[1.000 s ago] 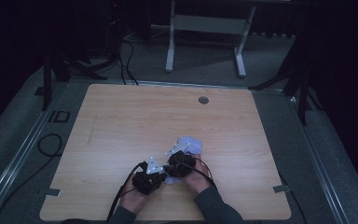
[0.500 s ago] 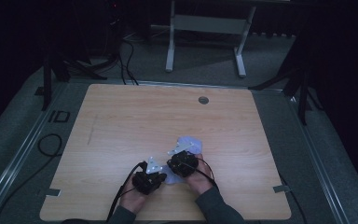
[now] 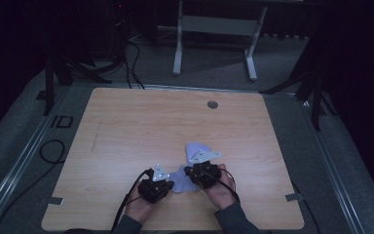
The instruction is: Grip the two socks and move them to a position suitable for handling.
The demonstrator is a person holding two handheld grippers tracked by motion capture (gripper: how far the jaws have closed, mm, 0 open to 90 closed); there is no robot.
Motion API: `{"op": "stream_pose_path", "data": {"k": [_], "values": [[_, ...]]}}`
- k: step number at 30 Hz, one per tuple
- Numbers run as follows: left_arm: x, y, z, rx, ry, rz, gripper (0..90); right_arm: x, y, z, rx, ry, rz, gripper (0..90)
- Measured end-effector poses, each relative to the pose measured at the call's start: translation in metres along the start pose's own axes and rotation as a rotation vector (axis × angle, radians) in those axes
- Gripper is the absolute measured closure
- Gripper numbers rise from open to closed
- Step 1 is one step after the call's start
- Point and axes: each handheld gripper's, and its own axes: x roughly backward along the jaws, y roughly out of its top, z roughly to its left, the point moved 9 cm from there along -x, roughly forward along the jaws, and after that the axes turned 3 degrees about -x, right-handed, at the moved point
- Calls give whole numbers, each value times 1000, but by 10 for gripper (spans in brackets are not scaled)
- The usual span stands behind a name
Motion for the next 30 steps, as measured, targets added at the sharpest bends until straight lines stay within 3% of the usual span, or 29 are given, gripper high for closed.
{"op": "stream_pose_path", "data": {"k": [19,30], "values": [[0,0,0,-1,4,-1,895,31,-21,-25,-69,-53,-41,872],[0,0,-1,-5,11,-2,891,43,-45,-50,-145,-86,-28,871]]}}
